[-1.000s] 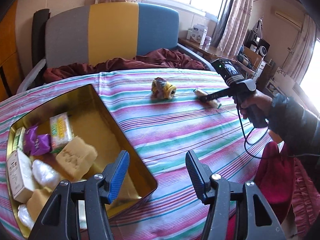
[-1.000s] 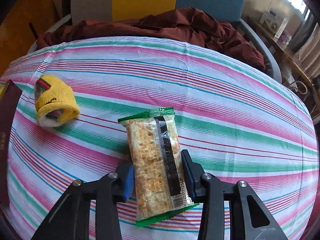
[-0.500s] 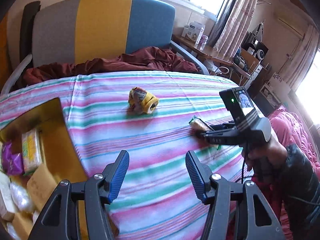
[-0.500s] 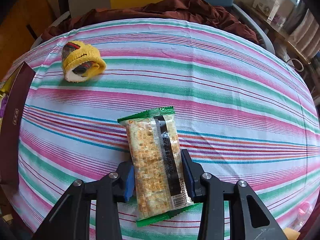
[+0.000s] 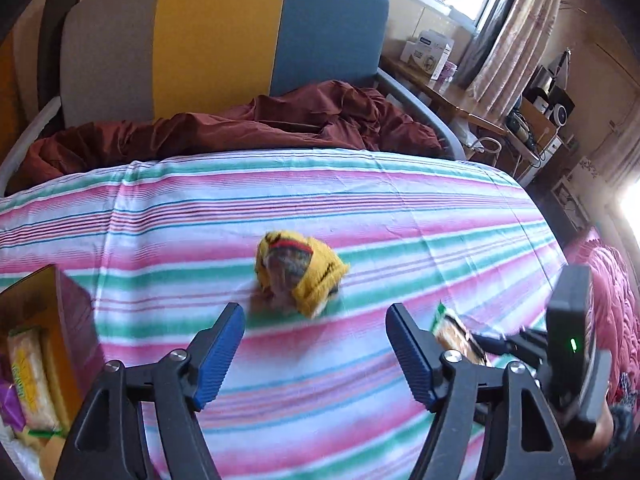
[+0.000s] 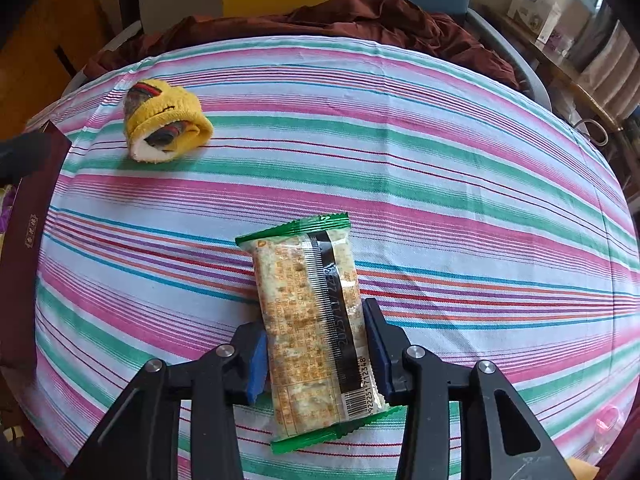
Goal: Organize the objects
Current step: 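Grasp the yellow knitted roll with the left tool while the right tool holds the cracker packet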
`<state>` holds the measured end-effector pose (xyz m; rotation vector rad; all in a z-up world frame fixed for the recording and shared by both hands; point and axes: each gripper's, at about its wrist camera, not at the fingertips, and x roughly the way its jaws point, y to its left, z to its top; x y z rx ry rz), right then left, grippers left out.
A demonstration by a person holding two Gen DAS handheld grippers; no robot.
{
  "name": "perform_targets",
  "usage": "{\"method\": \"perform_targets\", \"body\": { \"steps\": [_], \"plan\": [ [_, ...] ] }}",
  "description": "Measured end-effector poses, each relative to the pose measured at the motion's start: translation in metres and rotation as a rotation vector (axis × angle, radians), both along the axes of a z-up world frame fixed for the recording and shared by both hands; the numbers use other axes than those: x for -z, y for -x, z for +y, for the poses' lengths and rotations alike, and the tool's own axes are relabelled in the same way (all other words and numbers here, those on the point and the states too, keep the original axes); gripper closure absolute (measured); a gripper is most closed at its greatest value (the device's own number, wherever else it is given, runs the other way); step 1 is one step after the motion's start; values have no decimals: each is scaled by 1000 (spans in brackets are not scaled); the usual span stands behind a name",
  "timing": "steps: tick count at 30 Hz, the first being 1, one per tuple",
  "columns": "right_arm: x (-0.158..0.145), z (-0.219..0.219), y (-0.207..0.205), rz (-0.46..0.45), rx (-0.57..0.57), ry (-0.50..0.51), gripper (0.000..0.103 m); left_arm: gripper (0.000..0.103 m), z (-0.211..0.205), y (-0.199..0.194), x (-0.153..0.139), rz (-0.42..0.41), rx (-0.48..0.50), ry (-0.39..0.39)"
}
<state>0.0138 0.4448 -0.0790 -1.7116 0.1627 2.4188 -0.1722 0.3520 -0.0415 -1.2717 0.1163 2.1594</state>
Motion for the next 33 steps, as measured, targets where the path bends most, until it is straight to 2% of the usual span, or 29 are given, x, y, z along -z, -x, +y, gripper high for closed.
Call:
{"method": "perform_targets", "body": {
  "steps": [6, 9, 11, 12, 13, 14, 16, 22, 30, 33],
  "plan": [
    [0, -5, -2, -3, -4, -9, 57, 28, 25, 36, 28, -28, -48, 37],
    [0, -7, -2, -3, -5, -15, 56, 28, 32, 52, 50, -91, -77, 56],
    [-1, -9, -3, -1, -5, -12, 55, 30, 30, 58, 63, -145, -105, 38],
    [-1, -9, -4, 1, -6, -10, 55, 49, 28, 55, 60, -116, -113, 22],
    [-1, -10, -4, 3, -7, -10, 55, 54, 28, 53, 59, -119, -103, 21],
    [-1, -11, -4, 4, -11, -13, 55, 56, 28, 50, 59, -122, -93, 20],
    [-1, -14, -5, 6, -23, -24, 55, 63, 25, 39, 56, -100, -62, 25],
    [-2, -20, -7, 15, -33, -26, 55, 65, 10, -29, 43, -25, 18, 39],
    [-4, -33, -12, 24, -49, -48, 55, 65, -13, -145, 44, 251, 145, 109],
    [-5, -37, -14, 26, -47, -47, 55, 65, -21, -159, 50, 287, 144, 91]
  ]
}}
